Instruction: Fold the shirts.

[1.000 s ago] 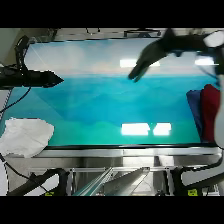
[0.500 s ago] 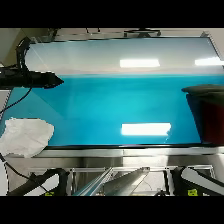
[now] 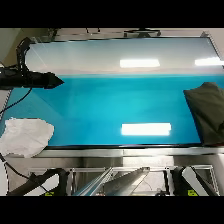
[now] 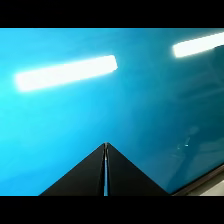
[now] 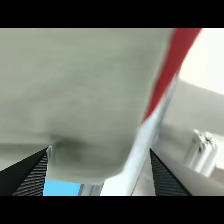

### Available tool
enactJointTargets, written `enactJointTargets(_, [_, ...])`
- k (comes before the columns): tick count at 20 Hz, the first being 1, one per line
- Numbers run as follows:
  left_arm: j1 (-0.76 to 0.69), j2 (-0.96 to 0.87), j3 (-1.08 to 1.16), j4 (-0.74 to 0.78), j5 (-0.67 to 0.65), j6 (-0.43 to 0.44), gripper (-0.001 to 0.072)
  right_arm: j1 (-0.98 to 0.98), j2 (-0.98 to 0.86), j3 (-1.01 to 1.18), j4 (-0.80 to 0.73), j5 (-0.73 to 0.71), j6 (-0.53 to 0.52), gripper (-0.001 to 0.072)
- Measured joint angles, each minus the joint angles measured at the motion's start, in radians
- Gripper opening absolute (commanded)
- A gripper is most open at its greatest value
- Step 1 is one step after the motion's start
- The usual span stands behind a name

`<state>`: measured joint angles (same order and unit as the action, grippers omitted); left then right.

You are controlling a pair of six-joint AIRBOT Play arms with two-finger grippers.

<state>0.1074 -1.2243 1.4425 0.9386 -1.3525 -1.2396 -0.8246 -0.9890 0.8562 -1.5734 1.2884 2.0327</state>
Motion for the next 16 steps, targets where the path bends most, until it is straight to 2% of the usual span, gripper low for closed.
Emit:
enactJointTargets(4, [0.000, 0.000, 0.000, 0.000, -0.002, 0.000, 0.0026, -0.006, 0.002, 0.208, 0.081, 0.007, -0.099, 0.0694])
enactJointTargets(5, [0.000, 0.001, 0.000, 0.000, -0.004, -0.002, 0.0026, -0.006, 0.000, 0.272, 0.119, 0.006, -0.113, 0.0538])
enactJointTargets(6, [0.000, 0.003, 0.000, 0.000, -0.006, -0.011, 0.0026, -0.006, -0.004, 0.331, 0.163, 0.003, -0.120, 0.0224])
enactJointTargets(7, [0.000, 0.010, 0.000, 0.000, -0.006, -0.024, 0.0027, -0.004, -0.007, 0.381, 0.216, -0.002, -0.127, 0.0096])
enactJointTargets(8, [0.000, 0.018, 0.000, 0.000, -0.007, -0.035, 0.0027, 0.003, -0.010, 0.417, 0.274, -0.005, -0.135, 0.0087])
enactJointTargets(9, [0.000, 0.032, 0.000, 0.000, -0.010, -0.044, 0.0028, 0.017, -0.013, 0.439, 0.326, -0.008, -0.144, 0.0024])
enactJointTargets(12, [0.002, 0.108, -0.047, -0.037, -0.023, -0.060, 0.0029, 0.126, -0.021, 0.449, 0.434, -0.009, -0.184, 0.0022])
enactJointTargets(16, [0.002, 0.267, -0.272, -0.108, -0.043, -0.067, 0.0028, 0.421, -0.014, 0.326, 0.493, -0.035, -0.261, 0.0023])
